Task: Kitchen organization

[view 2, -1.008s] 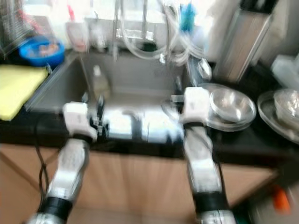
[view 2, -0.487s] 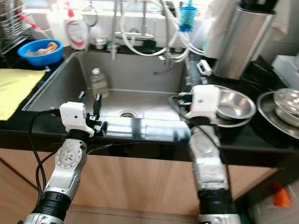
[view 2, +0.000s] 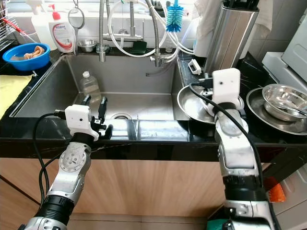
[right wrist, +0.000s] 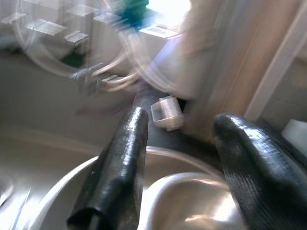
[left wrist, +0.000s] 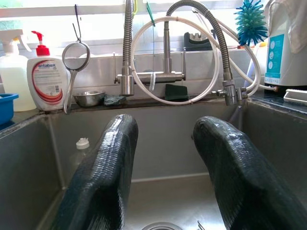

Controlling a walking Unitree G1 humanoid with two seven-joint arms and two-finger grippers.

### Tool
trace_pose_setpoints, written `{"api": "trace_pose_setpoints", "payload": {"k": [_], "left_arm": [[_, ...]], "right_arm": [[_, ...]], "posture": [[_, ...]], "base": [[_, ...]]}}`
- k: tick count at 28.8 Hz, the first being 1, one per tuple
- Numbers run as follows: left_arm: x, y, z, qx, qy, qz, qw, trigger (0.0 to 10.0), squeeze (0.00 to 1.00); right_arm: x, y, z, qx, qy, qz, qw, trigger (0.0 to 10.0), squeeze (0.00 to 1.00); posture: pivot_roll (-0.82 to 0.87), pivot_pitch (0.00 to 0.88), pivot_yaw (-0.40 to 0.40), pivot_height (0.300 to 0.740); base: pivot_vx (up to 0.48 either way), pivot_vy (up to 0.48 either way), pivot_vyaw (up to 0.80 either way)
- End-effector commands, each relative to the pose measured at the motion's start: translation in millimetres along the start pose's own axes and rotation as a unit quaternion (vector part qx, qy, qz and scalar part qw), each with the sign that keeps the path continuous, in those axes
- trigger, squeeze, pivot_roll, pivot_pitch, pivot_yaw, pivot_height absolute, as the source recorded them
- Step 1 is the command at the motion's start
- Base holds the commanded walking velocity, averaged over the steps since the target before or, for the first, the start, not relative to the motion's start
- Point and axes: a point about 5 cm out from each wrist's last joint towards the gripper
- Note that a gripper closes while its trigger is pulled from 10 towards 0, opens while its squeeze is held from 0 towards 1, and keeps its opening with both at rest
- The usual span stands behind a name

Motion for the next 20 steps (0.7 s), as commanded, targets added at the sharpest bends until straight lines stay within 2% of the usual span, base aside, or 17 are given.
{"api": "trace_pose_setpoints", "payload": {"k": [1, 3, 5, 10, 13, 14, 15, 16, 20], "left_arm": [[-0.9, -6, 1.1, 0.007, -0.005, -0.017, 1.000, 10.0, 0.00], [-1.0, -6, 0.3, 0.009, -0.004, -0.016, 1.000, 10.0, 0.00], [-1.6, -6, -0.8, 0.012, -0.003, -0.016, 1.000, 10.0, 0.00], [-1.9, -6, 0.3, 0.013, -0.005, -0.017, 1.000, 10.0, 0.00], [-1.3, -6, 1.4, 0.013, -0.008, -0.018, 1.000, 10.0, 0.00], [-1.4, -6, 1.8, 0.013, -0.010, -0.018, 1.000, 10.0, 0.00], [-1.5, -6, 2.0, 0.013, -0.011, -0.018, 1.000, 10.0, 0.00], [-1.5, -7, 2.8, 0.014, -0.014, -0.018, 1.000, 10.0, 0.00], [-2.6, -7, 3.8, 0.015, -0.018, -0.020, 1.000, 10.0, 0.00]], "right_arm": [[2.1, 2, -9.6, -0.007, 0.046, -0.018, 0.999, 10.0, 1.00], [2.0, 1, -10.1, -0.009, 0.053, -0.030, 0.998, 10.0, 1.00], [2.5, 0, -4.3, -0.015, 0.033, -0.053, 0.998, 10.0, 1.00], [1.0, -1, -3.9, -0.020, 0.042, -0.069, 0.997, 10.0, 1.00], [-1.3, -3, -0.3, -0.023, 0.022, -0.082, 0.996, 10.0, 1.00], [-2.1, -5, 0.4, -0.020, 0.021, -0.088, 0.996, 10.0, 0.35], [-2.4, -6, 0.6, -0.020, 0.021, -0.091, 0.995, 10.0, 0.35], [-2.9, -9, 0.7, -0.023, 0.021, -0.102, 0.994, 10.0, 0.00], [-5.3, -17, 1.4, -0.023, 0.017, -0.125, 0.992, 10.0, 0.00]], "posture": [[-0.16, 0.000, -0.035, 0.706], [-0.16, 0.000, -0.037, 0.706], [-0.16, 0.000, -0.035, 0.706], [-0.16, 0.000, -0.033, 0.706], [-0.16, 0.000, -0.030, 0.706], [-0.16, 0.000, -0.028, 0.706], [-0.16, 0.000, -0.028, 0.706], [-0.16, 0.000, -0.028, 0.706], [-0.17, 0.000, -0.026, 0.706]], "base": [[0.000, 0.000, 0.00], [0.000, 0.000, 0.00], [0.000, 0.000, 0.00], [0.000, 0.000, 0.00], [0.000, 0.000, 0.00], [0.000, 0.000, 0.00], [0.000, 0.000, 0.00], [0.000, 0.000, 0.00], [0.000, 0.000, 0.00]]}}
Point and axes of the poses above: a point about 5 cm out from each wrist's last joint towards the gripper, its own x axis pointing out of the wrist towards the gripper, its own y axis along the axis of the wrist's last joint, z = x × y
